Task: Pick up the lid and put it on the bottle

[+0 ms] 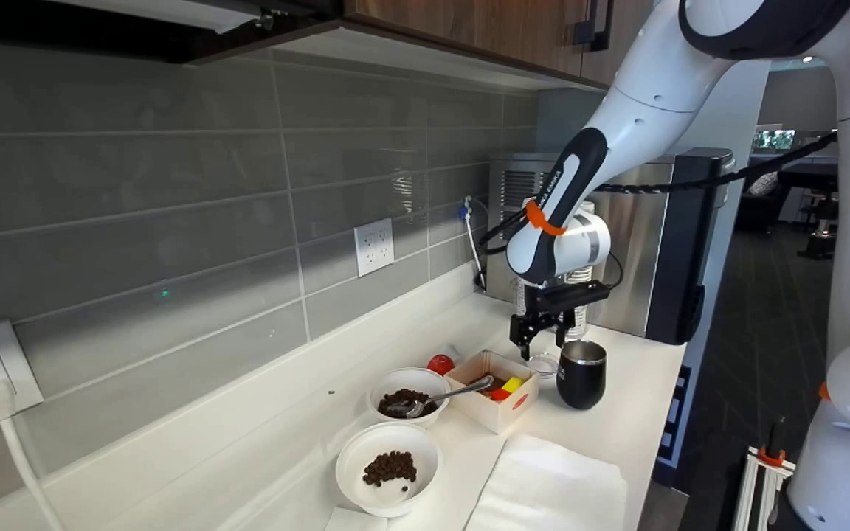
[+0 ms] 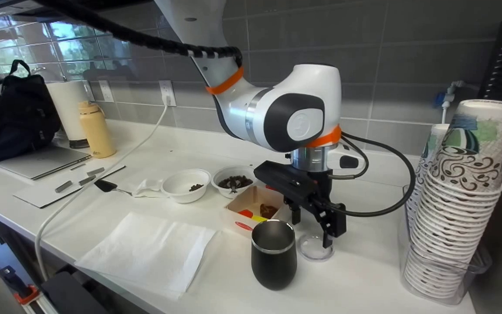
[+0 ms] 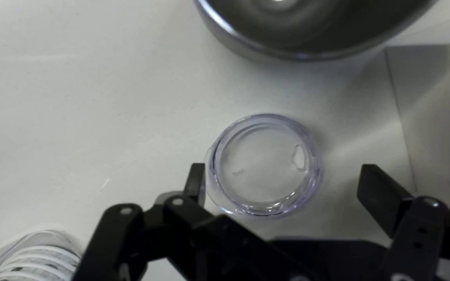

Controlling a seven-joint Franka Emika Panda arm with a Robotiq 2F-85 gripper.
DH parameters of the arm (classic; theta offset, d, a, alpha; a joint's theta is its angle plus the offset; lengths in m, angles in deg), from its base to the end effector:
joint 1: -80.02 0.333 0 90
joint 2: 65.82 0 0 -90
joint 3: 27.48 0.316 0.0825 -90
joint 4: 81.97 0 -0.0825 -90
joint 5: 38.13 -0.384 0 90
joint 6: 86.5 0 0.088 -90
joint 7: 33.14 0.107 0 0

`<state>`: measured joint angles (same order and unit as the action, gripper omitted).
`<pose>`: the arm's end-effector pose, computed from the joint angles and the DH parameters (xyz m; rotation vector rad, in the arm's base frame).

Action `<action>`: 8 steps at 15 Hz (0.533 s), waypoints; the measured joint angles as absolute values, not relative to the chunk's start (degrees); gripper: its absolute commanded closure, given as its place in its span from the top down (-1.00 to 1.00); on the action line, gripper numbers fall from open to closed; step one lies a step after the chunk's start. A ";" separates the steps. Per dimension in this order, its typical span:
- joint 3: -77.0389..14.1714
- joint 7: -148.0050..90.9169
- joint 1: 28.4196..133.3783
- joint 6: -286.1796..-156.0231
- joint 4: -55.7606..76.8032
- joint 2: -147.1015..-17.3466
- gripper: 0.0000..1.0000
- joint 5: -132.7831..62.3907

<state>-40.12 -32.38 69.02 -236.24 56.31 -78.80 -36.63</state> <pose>0.4517 -0.2003 0.2188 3.0236 -0.6100 -0.0517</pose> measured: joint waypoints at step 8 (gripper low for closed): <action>-40.49 -30.26 69.02 -236.32 53.49 -83.43 1.00 -36.64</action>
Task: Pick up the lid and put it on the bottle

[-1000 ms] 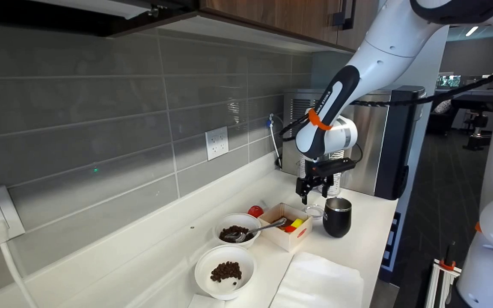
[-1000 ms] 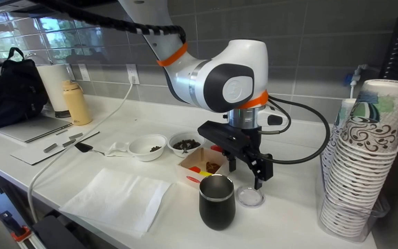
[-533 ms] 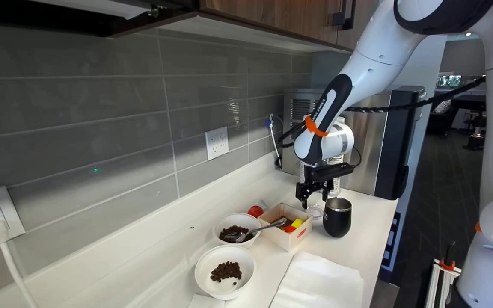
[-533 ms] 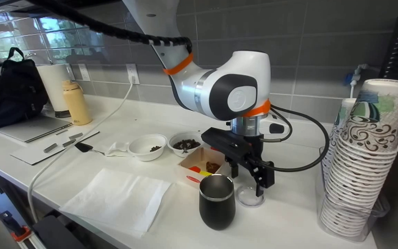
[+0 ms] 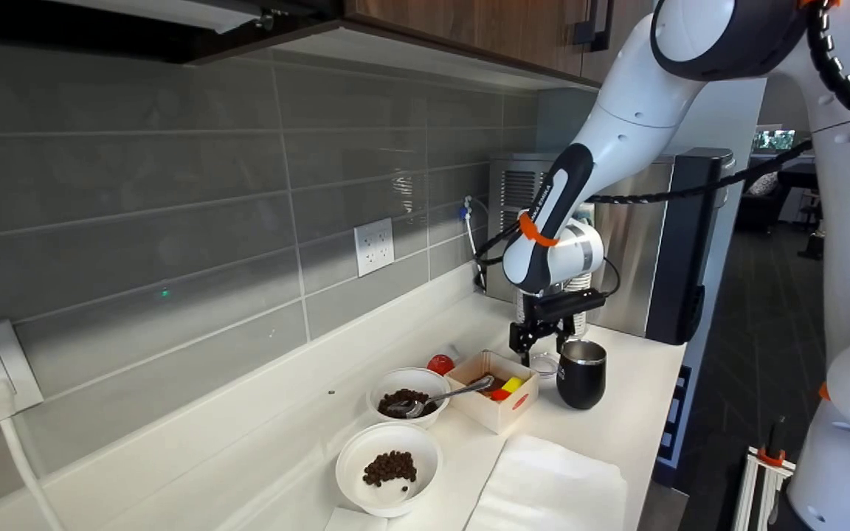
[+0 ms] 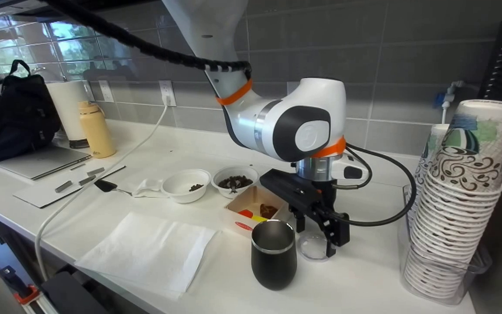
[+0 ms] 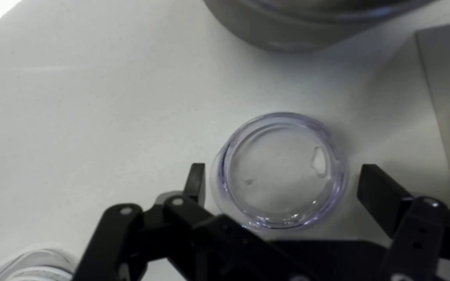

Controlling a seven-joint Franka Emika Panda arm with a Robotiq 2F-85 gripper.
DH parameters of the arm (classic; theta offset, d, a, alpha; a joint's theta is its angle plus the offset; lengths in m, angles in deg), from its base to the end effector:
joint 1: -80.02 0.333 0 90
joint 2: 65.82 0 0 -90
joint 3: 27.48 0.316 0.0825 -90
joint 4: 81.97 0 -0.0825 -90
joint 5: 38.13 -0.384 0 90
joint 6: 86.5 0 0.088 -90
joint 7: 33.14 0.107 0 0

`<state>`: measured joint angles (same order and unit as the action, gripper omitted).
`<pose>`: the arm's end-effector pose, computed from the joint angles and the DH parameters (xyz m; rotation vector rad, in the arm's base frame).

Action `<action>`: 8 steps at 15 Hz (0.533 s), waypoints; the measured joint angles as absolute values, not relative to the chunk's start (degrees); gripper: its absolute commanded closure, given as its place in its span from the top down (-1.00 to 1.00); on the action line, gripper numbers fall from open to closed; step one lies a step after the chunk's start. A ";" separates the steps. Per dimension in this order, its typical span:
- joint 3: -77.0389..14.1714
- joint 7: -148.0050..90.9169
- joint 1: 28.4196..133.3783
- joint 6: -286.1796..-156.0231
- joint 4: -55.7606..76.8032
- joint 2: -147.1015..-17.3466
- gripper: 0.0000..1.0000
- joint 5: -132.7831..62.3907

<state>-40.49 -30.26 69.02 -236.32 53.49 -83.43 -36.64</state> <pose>0.4595 -0.2085 0.1964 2.9963 -0.6667 -0.0977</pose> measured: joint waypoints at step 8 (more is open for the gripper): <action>-40.45 -29.49 69.09 -239.46 52.74 -85.84 1.00 -36.70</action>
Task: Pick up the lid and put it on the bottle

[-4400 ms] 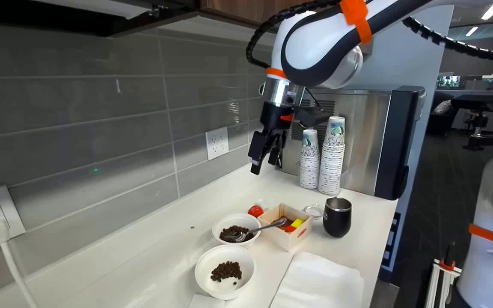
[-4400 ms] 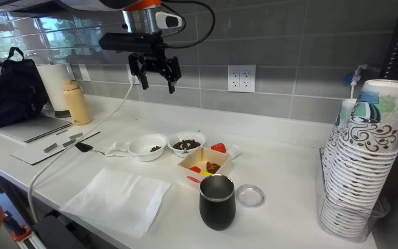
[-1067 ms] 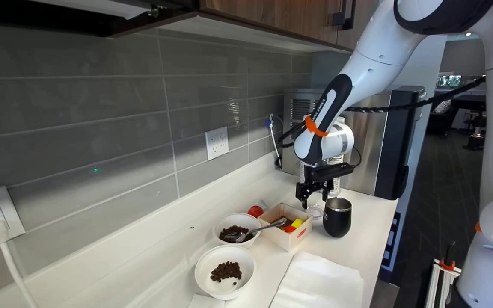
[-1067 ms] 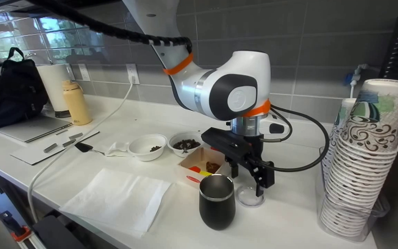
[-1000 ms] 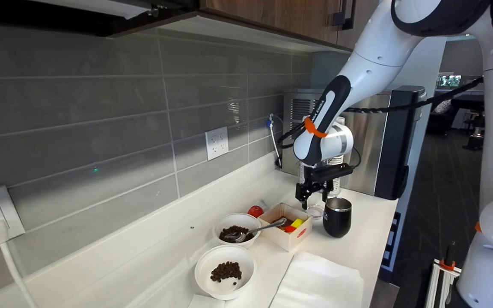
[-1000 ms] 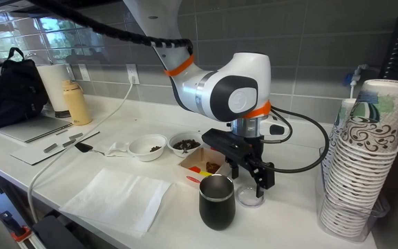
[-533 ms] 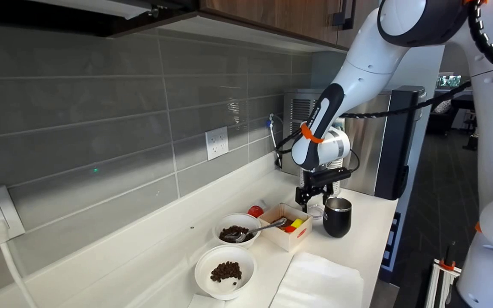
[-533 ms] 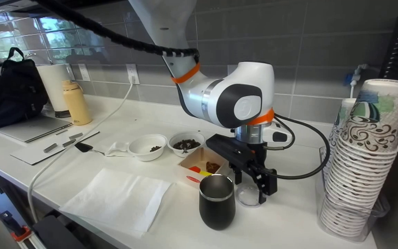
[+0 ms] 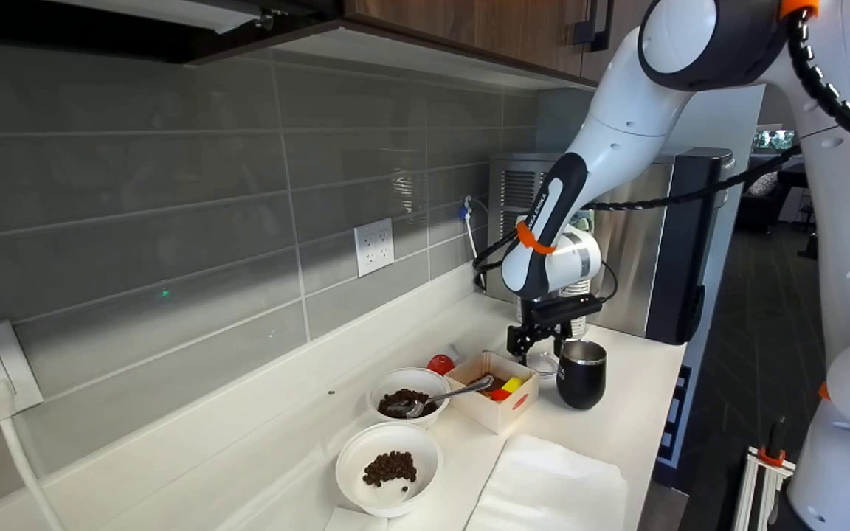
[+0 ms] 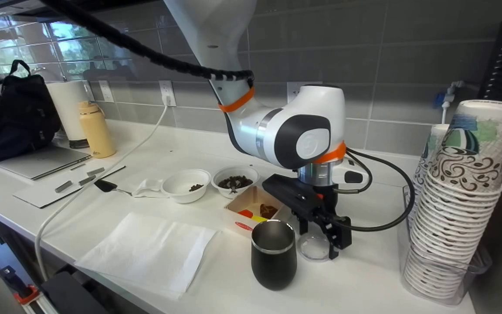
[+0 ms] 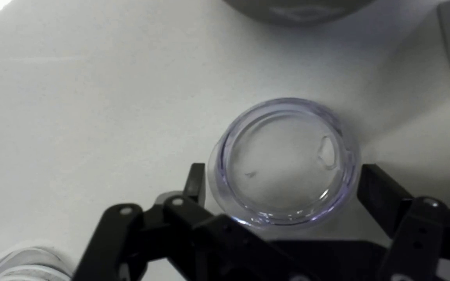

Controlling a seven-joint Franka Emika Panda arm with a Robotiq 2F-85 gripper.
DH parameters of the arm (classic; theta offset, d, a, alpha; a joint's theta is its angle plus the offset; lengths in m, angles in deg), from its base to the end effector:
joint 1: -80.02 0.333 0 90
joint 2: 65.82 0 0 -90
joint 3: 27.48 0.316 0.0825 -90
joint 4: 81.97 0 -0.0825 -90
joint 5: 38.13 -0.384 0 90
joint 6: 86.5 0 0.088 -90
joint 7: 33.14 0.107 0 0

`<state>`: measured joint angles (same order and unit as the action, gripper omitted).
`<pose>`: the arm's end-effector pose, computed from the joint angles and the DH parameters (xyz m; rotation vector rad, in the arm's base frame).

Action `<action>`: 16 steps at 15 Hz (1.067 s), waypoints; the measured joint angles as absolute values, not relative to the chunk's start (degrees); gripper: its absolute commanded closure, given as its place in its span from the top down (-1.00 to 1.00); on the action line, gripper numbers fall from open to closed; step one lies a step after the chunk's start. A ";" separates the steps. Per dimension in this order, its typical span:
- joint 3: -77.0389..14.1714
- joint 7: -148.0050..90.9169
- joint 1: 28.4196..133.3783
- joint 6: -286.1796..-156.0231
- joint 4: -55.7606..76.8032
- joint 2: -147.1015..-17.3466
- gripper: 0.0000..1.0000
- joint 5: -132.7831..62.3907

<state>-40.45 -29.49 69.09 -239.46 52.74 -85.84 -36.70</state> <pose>0.4649 -0.2103 0.1845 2.9825 -0.6765 -0.0582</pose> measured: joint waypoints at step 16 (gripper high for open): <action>-40.27 -28.91 69.04 -240.26 52.44 -86.99 0.32 -37.04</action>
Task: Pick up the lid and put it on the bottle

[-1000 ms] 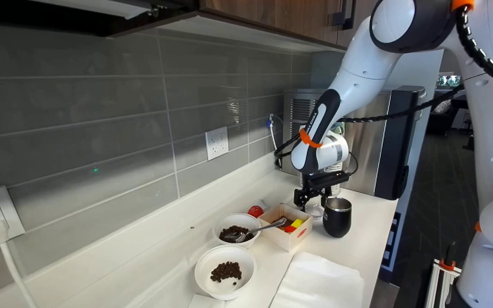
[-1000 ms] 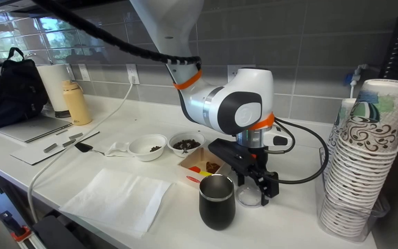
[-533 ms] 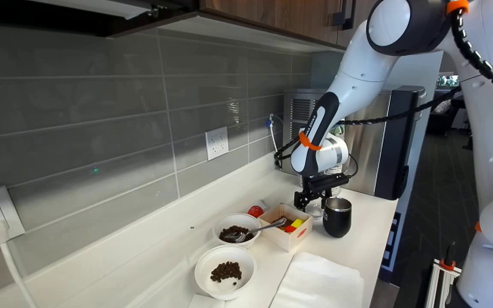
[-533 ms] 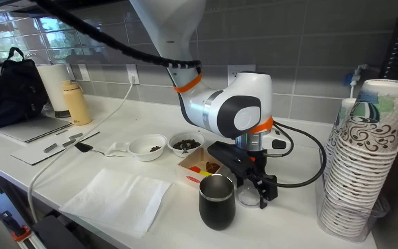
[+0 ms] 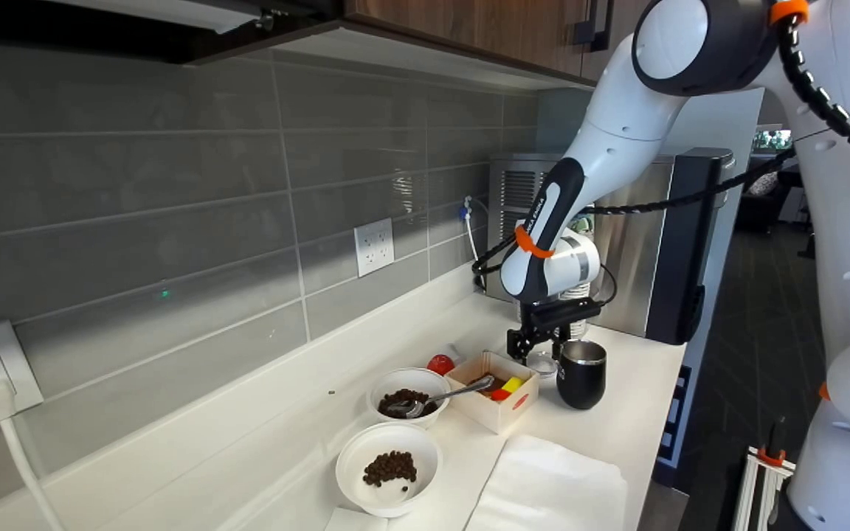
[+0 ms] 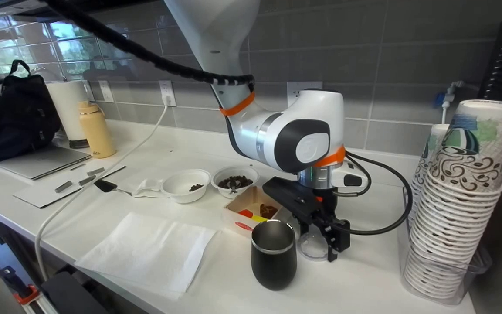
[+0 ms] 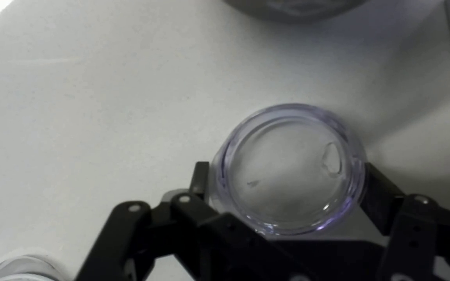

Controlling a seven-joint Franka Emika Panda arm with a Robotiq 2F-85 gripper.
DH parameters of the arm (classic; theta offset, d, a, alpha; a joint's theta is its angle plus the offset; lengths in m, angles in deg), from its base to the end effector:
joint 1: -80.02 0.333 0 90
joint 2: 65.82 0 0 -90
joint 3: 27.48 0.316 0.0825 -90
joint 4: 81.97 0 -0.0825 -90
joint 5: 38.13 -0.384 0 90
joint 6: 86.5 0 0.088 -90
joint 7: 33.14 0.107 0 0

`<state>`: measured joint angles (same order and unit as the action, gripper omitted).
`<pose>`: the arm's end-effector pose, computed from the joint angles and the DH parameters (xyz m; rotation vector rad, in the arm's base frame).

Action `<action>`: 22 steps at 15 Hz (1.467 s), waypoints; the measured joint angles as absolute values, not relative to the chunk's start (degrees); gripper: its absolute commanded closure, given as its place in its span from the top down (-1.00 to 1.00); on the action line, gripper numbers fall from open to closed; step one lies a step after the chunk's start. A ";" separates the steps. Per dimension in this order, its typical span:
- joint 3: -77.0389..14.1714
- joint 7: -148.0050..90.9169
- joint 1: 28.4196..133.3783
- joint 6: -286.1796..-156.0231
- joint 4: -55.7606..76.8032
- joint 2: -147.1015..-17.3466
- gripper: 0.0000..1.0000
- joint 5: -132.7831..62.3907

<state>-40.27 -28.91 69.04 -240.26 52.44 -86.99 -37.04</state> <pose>0.4658 -0.2100 0.1773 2.9781 -0.6939 -0.0583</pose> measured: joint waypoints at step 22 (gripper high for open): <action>-39.89 -36.19 68.89 -224.16 63.03 -58.46 0.32 -35.65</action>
<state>-39.89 -36.19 68.89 -224.16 63.03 -58.46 -35.65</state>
